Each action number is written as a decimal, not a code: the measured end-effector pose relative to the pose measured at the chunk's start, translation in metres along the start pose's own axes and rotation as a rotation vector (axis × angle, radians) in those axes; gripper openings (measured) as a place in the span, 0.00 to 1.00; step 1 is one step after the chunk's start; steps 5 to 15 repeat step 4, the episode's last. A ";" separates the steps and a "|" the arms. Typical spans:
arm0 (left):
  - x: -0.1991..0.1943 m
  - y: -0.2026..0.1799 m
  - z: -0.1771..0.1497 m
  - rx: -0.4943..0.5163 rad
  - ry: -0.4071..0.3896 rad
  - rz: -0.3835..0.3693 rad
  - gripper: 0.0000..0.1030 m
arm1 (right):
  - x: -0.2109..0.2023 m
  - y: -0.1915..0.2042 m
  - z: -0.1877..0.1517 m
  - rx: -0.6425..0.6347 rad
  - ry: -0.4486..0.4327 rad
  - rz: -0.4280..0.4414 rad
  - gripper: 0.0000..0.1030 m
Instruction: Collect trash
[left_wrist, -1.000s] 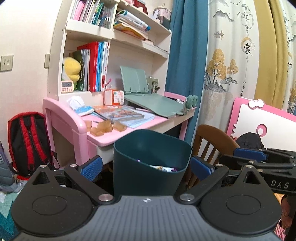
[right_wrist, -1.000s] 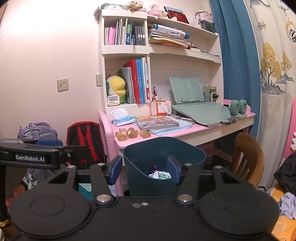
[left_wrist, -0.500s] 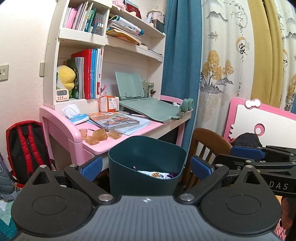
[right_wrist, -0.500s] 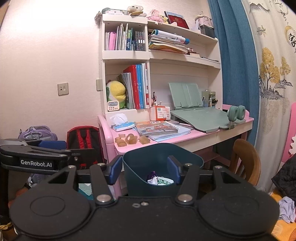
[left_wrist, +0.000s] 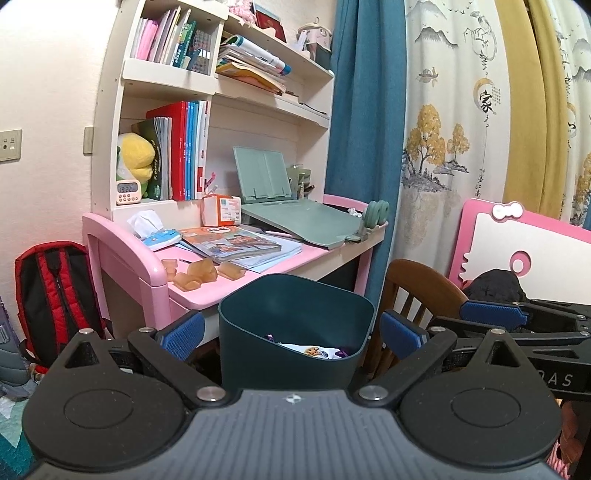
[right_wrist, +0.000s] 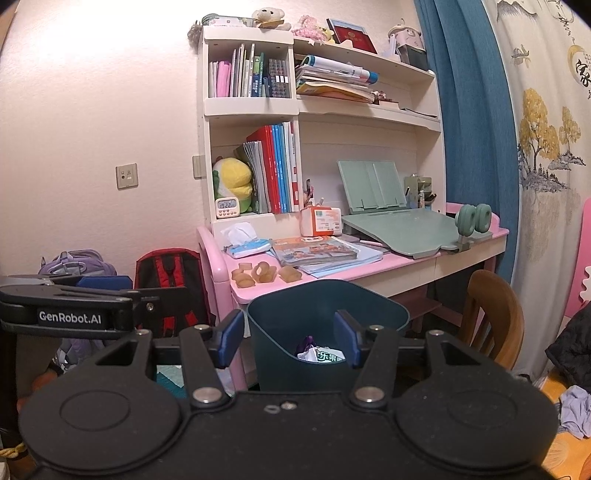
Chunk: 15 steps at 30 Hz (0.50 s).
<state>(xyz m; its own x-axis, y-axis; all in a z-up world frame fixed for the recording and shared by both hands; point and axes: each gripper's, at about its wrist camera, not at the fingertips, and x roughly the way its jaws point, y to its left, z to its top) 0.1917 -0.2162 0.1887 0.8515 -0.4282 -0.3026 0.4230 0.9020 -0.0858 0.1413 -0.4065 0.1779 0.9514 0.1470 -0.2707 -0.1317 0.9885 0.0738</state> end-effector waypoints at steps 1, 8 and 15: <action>0.000 0.000 0.000 0.000 0.002 -0.003 0.99 | 0.000 0.000 0.000 0.001 0.000 0.001 0.52; -0.001 0.002 -0.001 -0.004 0.003 0.002 0.99 | 0.001 0.001 -0.002 0.004 0.003 0.003 0.52; -0.001 0.002 -0.001 -0.004 0.003 0.002 0.99 | 0.001 0.001 -0.002 0.004 0.003 0.003 0.52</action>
